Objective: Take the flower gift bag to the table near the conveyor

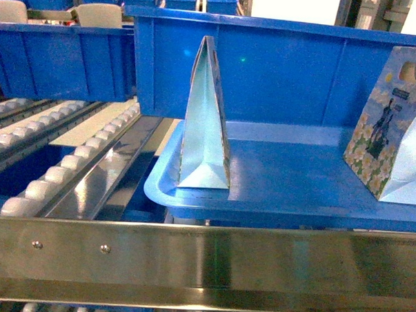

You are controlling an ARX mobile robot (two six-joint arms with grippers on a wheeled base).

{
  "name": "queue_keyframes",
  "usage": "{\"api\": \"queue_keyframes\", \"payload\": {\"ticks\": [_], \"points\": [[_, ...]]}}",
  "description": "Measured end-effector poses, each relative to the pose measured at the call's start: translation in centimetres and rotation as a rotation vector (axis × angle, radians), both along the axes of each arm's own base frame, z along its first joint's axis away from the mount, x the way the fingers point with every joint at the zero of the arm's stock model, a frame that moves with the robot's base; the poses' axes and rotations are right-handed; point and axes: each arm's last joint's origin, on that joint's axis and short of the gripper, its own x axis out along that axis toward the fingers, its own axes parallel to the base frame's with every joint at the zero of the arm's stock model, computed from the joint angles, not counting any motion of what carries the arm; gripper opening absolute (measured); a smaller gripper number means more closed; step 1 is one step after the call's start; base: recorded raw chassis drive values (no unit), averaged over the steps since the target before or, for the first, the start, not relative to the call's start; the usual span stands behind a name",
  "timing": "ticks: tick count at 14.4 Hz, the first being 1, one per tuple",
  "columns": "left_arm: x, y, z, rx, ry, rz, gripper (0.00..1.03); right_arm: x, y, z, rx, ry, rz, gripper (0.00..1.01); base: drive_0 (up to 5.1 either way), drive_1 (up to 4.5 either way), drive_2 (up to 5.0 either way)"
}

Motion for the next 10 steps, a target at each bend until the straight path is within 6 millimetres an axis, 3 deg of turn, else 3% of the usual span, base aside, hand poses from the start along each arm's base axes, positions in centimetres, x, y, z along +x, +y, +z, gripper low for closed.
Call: {"api": "queue_keyframes", "payload": {"ticks": [3,5,7,10], "points": [[0.0,0.0,0.1,0.001,-0.014,0.001,0.98,0.1,0.1,0.3,-0.004,-0.026,0.006,0.98,0.0,0.00,0.0],[2.0,0.0,1.1,0.019,-0.081,-0.056,0.98,2.2,0.3,0.5,-0.005,-0.018,0.019,0.98,0.0,0.00,0.0],[3.4,-0.3,1.5,0.022,-0.069,-0.096,0.98,3.0,0.4,0.7,-0.007,-0.011,0.027,0.98,0.0,0.00,0.0],[6.9,-1.8,4.4,0.021,-0.107,-0.188,0.98,5.8,0.8,2.6,-0.014,-0.010,0.050,0.98,0.0,0.00,0.0]]}}
